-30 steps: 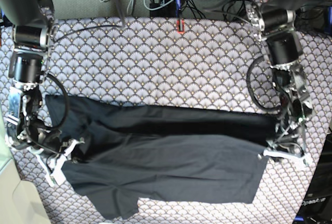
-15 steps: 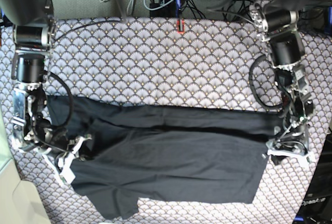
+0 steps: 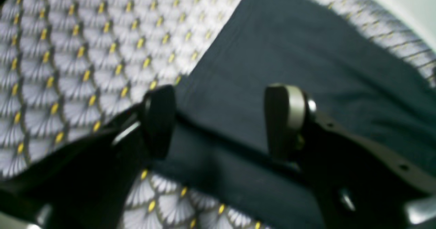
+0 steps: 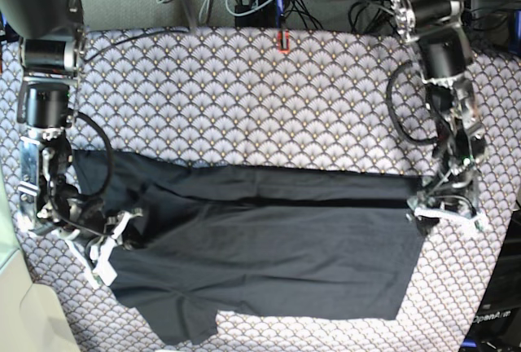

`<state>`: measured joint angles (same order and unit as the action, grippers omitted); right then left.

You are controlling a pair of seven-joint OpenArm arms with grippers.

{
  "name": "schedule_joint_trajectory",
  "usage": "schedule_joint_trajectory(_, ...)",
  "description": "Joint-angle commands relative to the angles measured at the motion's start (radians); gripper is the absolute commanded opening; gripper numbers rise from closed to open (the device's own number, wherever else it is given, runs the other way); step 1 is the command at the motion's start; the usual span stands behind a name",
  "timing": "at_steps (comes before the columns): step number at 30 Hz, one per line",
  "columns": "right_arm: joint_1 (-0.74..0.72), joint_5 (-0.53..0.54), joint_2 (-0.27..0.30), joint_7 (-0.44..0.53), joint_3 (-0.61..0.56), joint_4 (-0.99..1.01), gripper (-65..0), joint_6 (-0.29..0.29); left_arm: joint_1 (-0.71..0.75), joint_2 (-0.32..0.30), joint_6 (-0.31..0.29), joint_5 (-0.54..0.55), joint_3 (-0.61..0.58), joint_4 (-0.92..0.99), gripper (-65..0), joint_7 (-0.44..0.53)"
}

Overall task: Fold the T-shirt properly
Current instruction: 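Lift both shoulder corners and fold them toward the hem, then pull both grippers back toward the collar, dragging the folded edge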

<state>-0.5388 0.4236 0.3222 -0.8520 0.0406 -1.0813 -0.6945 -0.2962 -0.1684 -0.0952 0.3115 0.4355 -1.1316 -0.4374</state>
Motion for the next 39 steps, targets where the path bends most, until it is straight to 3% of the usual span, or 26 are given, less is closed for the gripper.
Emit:
schedule_joint_trajectory(1,-0.034,0.014,0.016,0.024,0.003,-0.013,-65.0,-0.004,-0.031,-0.012,-0.008,0.008,0.0,-0.023,-24.6,0.032)
schedule_joint_trajectory(8,-0.04,0.014,0.016,0.014,0.003,-0.012,-64.1,-0.004,-0.011,-0.016,-0.008,0.008,0.003,-0.023,-24.6,0.032)
schedule_joint_trajectory(19,-0.036,0.016,0.015,0.02,0.012,-0.012,-29.2,-0.004,0.005,-0.02,-0.008,0.008,0.003,-0.024,-24.6,0.028)
schedule_joint_trajectory(22,-0.025,0.016,0.021,0.014,0.012,-0.012,-23.1,-0.004,0.019,-0.02,-0.008,0.008,0.003,-0.032,-24.6,0.028)
schedule_joint_trajectory(29,0.104,0.017,0.087,0.014,0.048,-0.023,-22.3,-0.004,0.137,-0.018,-0.01,0.008,0.0,-0.195,-24.2,0.024)
schedule_joint_trajectory(34,0.217,0.017,0.091,0.021,0.134,-0.078,-22.0,-0.004,0.229,-0.02,-0.01,0.008,0.004,-0.287,-24.2,0.03)
schedule_joint_trajectory(39,0.326,0.017,0.084,0.023,0.146,-0.239,-22.0,-0.004,0.239,-0.021,-0.01,0.002,0.004,-0.238,-24.2,0.042)
